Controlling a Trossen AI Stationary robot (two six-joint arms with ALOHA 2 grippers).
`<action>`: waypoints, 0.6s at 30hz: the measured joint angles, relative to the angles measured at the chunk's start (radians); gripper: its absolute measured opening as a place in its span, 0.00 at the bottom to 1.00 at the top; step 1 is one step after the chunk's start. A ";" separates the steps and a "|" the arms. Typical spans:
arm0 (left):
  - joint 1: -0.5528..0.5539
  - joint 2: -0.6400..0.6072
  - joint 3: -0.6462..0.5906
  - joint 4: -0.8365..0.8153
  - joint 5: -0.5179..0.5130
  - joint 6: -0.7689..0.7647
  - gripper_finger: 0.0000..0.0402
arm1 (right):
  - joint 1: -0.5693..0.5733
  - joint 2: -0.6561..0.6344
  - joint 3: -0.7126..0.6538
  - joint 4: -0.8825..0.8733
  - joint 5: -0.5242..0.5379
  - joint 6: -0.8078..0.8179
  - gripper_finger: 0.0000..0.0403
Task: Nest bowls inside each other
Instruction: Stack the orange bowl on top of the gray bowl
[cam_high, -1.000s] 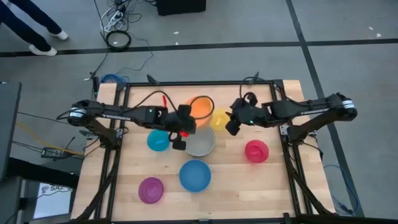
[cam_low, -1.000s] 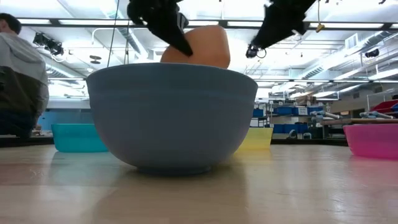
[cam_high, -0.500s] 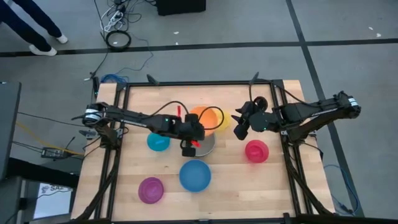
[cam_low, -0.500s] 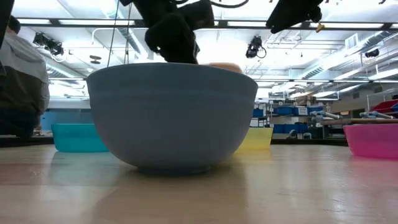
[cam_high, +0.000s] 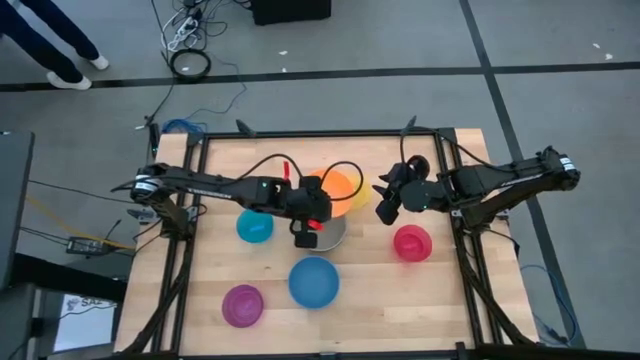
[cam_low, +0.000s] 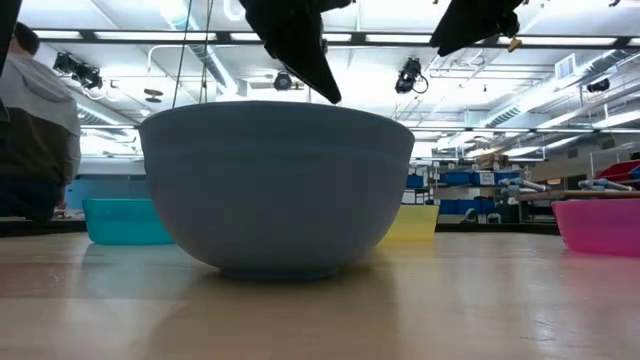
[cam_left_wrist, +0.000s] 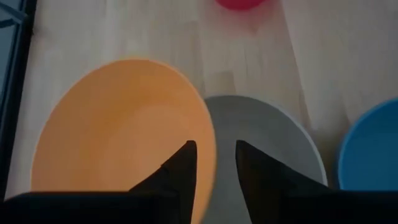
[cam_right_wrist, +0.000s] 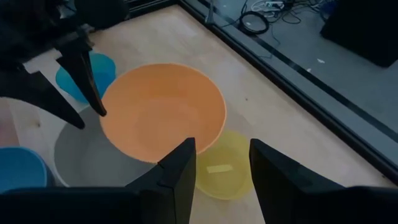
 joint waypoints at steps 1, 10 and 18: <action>0.000 -0.001 0.002 -0.006 0.000 -0.001 0.30 | 0.000 0.000 0.000 -0.001 0.000 0.001 0.34; 0.001 0.000 0.001 -0.080 0.056 -0.040 0.30 | 0.000 0.000 0.000 -0.003 0.000 0.013 0.34; -0.008 -0.004 0.001 -0.148 0.185 -0.074 0.30 | 0.000 0.000 0.000 -0.003 0.000 0.015 0.34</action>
